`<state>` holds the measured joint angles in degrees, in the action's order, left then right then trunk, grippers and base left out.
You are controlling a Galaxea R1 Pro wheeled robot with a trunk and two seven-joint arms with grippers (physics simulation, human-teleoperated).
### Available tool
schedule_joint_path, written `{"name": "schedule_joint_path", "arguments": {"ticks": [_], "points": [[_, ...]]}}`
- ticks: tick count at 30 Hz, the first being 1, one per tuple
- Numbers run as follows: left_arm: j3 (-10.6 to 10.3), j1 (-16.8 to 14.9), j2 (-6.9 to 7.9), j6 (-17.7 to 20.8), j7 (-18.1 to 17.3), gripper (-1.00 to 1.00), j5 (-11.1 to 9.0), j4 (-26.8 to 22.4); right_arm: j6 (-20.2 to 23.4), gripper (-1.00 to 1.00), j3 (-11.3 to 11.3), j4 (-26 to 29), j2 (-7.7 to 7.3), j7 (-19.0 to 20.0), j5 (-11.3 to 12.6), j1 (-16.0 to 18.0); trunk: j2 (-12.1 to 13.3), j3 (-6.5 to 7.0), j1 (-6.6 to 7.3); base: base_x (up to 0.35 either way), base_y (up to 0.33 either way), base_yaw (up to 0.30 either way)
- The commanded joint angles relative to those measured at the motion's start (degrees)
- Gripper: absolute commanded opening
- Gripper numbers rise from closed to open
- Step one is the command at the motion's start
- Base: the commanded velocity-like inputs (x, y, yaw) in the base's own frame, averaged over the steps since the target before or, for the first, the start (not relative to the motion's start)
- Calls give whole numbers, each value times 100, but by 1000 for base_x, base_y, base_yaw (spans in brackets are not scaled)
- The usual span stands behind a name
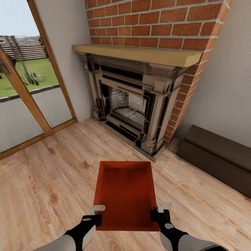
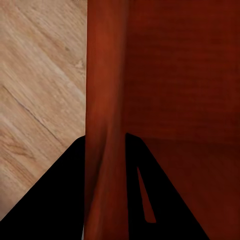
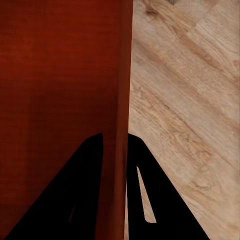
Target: Move the two storage containers from the living room to the garage. In the garage, place one container on the floor and stack the other container on top of it (either order is fine).
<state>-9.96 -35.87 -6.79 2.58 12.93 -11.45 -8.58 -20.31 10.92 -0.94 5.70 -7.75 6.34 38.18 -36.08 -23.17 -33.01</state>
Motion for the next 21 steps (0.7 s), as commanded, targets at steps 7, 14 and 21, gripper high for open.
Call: {"name": "schedule_joint_path", "arguments": {"ticks": [7, 14, 21], "points": [[-15, 1, 2, 32, 72, -100, -41, 0, -43, -100, -125, -3, 2, -16, 140, 9, -6, 58, -1, 0, 0, 0], [-15, 1, 2, 32, 75, -100, -41, 0, -43, -100, -125, -3, 2, -16, 142, 8, -6, 122, -1, 0, 0, 0], [-15, 1, 2, 32, 72, -100, -41, 1, -43, -100, -125, -3, 2, -16, 142, 11, -6, 186, -1, 0, 0, 0]]}}
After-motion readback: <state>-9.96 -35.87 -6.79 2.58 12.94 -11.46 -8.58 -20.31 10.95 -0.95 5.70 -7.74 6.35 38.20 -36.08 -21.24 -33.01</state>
